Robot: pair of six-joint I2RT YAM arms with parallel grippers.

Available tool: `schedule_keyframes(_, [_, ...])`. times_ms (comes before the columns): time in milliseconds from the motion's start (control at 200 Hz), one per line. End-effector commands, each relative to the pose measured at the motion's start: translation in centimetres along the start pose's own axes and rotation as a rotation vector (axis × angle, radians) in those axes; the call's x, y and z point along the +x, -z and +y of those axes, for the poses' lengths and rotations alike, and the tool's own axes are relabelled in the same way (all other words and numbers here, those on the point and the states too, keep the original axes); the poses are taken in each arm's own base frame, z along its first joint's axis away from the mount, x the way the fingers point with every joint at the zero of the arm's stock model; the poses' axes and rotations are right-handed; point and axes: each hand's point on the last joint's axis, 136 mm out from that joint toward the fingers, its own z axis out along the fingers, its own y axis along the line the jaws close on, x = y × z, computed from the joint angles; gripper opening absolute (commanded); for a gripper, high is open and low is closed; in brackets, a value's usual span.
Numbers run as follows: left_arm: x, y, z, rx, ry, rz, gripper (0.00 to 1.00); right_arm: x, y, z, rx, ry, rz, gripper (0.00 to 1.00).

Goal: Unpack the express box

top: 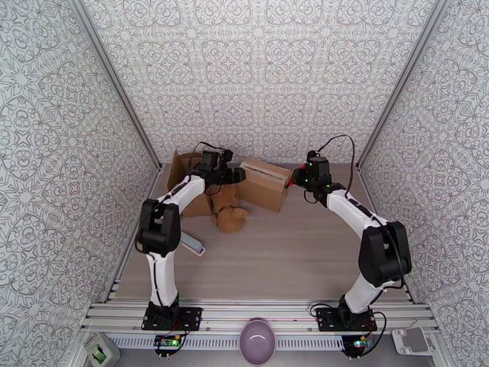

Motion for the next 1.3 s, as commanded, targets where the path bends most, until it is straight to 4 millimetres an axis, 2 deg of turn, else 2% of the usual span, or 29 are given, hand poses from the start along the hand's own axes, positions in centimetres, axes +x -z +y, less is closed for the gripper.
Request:
schedule_keyframes(0, [1.9, 1.5, -2.6, -0.024, -0.032, 0.020, 0.80, -0.2, -0.1, 2.4, -0.080, 0.060, 0.033, 0.00])
schedule_keyframes(105, [2.0, 3.0, -2.1, -0.135, -0.132, -0.002, 0.82, -0.5, 0.3, 0.5, 0.007, 0.080, 0.031, 0.00])
schedule_keyframes(200, [0.8, 5.0, -2.9, -0.199, -0.262, -0.065, 0.88, -1.1, 1.5, -2.2, 0.083, 0.041, 0.000, 0.00])
schedule_keyframes(245, [0.5, 5.6, -3.9, -0.194, -0.342, -0.077, 0.89, -1.4, 2.2, -3.3, 0.093, 0.002, -0.029, 0.00])
schedule_keyframes(280, [0.0, 6.1, -3.8, -0.240, -0.403, -0.091, 0.90, -1.5, 2.5, -3.8, 0.091, -0.031, -0.052, 0.00])
schedule_keyframes(400, [-0.5, 6.5, -5.4, -0.256, -0.604, -0.077, 0.90, -1.8, 3.8, -4.2, 0.066, -0.117, -0.126, 0.00])
schedule_keyframes(495, [-0.6, 6.6, -7.7, -0.212, -0.813, -0.073, 0.90, -2.1, 5.2, -4.1, 0.038, -0.178, -0.198, 0.00])
schedule_keyframes(575, [0.3, 5.9, -10.6, -0.140, -1.040, -0.069, 0.90, -2.4, 6.9, -4.2, 0.006, -0.228, -0.282, 0.00])
schedule_keyframes(630, [1.4, 5.0, -12.7, -0.028, -1.166, -0.053, 0.91, -2.5, 7.9, -4.4, -0.014, -0.268, -0.334, 0.00])
schedule_keyframes(735, [1.8, 3.3, -15.3, 0.113, -1.243, -0.069, 0.92, -2.8, 9.7, -4.4, -0.069, -0.340, -0.428, 0.00])
schedule_keyframes(835, [2.8, 2.7, -17.8, 0.231, -1.284, -0.097, 0.95, -3.0, 10.2, -3.8, -0.129, -0.382, -0.457, 0.00])
schedule_keyframes(940, [4.2, 1.3, -18.7, 0.242, -1.396, -0.091, 0.98, -3.1, 10.6, -3.5, -0.185, -0.430, -0.495, 0.00])
schedule_keyframes(1025, [5.2, -0.2, -19.2, 0.255, -1.482, -0.080, 0.98, -2.7, 10.0, -3.5, -0.211, -0.446, -0.500, 0.00])
schedule_keyframes(1295, [4.1, -4.2, -19.3, 0.241, -1.542, -0.129, 0.97, -2.6, 7.7, -2.2, -0.333, -0.521, -0.492, 0.00])
